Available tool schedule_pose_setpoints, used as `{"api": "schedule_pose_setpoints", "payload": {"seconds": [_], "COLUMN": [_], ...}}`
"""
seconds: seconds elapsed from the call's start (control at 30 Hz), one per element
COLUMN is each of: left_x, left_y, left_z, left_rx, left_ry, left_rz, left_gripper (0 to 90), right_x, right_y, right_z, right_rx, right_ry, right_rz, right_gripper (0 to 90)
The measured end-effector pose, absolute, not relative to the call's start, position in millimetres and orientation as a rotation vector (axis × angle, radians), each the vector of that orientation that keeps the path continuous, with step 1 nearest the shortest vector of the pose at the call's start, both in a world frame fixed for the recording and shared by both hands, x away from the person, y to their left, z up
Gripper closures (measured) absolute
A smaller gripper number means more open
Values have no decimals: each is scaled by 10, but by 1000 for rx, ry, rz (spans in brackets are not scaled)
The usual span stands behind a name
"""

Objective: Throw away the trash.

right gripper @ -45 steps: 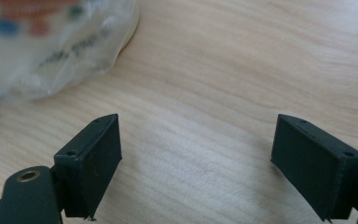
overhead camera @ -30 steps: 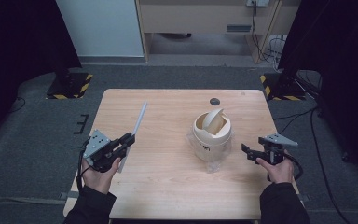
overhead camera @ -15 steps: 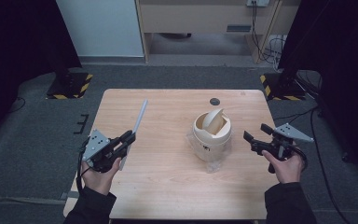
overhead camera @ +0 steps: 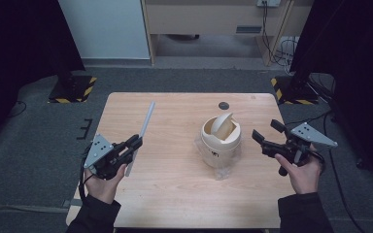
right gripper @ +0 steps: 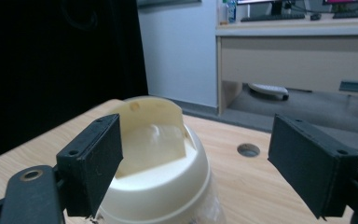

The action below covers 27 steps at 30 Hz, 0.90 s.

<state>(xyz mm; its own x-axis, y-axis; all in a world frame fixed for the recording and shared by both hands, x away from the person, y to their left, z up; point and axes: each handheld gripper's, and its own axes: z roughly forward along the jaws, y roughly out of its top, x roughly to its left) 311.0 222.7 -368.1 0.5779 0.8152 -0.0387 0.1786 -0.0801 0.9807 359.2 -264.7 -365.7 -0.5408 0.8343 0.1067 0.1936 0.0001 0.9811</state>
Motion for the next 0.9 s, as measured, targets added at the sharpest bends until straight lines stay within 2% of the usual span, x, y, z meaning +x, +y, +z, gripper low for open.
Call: {"api": "schedule_pose_setpoints", "payload": {"seconds": [0.47,0.9], "left_x": [3095,3142], "left_y": [2126,1770], "left_z": [-3592,-3501], "left_rx": [1575,1583], "left_ry": [814,720], "left_rz": [646,628], "left_gripper": [795,795], "right_x": [3517,3546], "right_y": [-2352,-1933], "right_z": [-3357,-3122], "right_rx": [938,842], "right_ry": [1799,1840], "right_rz": [1666,1774], "right_gripper": [207,265]}}
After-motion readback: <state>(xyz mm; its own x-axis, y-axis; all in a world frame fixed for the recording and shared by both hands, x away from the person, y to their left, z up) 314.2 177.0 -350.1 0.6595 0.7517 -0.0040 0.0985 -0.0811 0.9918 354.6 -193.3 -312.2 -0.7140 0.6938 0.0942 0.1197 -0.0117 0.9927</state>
